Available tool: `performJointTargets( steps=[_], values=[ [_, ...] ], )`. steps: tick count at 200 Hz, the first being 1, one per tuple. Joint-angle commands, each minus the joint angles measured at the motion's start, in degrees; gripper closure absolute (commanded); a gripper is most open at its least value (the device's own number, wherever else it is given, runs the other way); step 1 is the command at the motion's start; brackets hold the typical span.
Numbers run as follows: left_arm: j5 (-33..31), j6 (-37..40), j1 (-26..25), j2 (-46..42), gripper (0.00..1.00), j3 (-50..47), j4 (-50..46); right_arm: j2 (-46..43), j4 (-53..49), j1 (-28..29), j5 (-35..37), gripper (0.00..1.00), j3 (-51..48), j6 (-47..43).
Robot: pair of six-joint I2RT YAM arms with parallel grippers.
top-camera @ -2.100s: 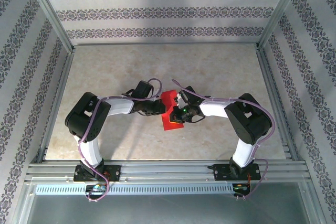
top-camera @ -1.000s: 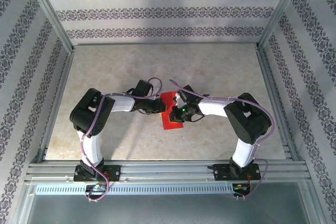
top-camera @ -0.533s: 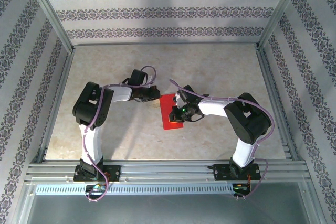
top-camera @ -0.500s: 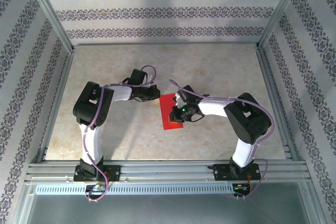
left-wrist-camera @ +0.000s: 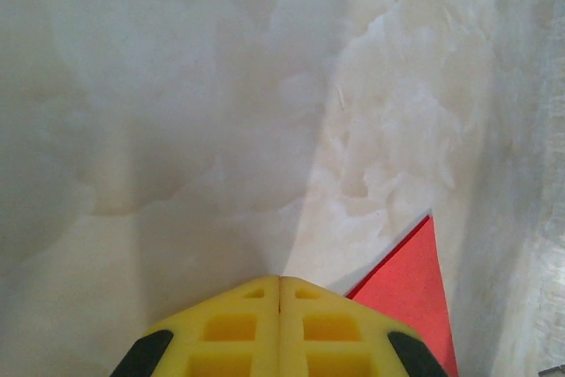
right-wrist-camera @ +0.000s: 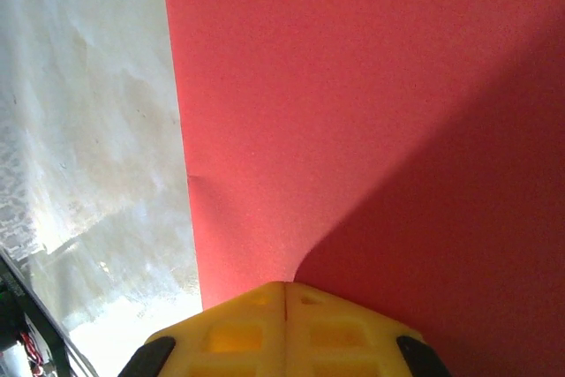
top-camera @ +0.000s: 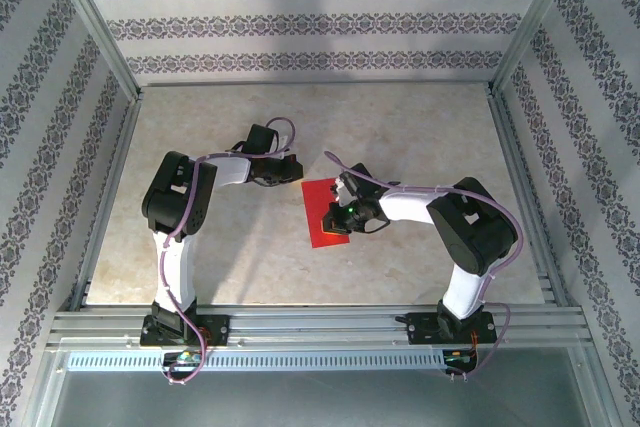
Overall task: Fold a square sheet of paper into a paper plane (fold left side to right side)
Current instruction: First fold the square sheet of paper in half at the center of the table, then move the square sheet of paper to the center of the table.
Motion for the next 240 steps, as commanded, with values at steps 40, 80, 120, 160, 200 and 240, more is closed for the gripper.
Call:
performJointTargets(
  steps=[40, 80, 120, 160, 200, 240],
  values=[
    [-5.75, 2.27, 2.0, -14.05, 0.98, -6.5, -0.73, 3.1, 1.09, -1.96, 3.74, 1.0, -1.45, 3.53],
    [-4.06, 0.08, 0.89, -21.44, 0.98, -14.33, -1.17, 4.43, 0.9, -3.73, 3.45, 1.0, 3.48, 2.33],
    [-1.58, -4.54, -1.94, -23.95, 0.98, -18.86, 0.2, 5.99, -0.49, -4.11, 3.01, 1.0, 7.3, 1.39],
    [-0.64, -8.52, -4.47, -19.84, 0.98, -17.33, 4.06, 5.9, -0.33, -3.81, 3.53, 1.0, 6.64, 1.92],
    [0.32, -8.93, -5.94, -14.44, 0.98, -12.43, 3.17, 6.0, -0.28, -3.32, 3.87, 1.0, 6.54, 2.26],
    [-0.5, -8.85, -7.31, -10.55, 0.98, -9.82, 2.69, 6.17, -0.14, -3.19, 3.89, 1.0, 6.4, 2.27]
  ],
)
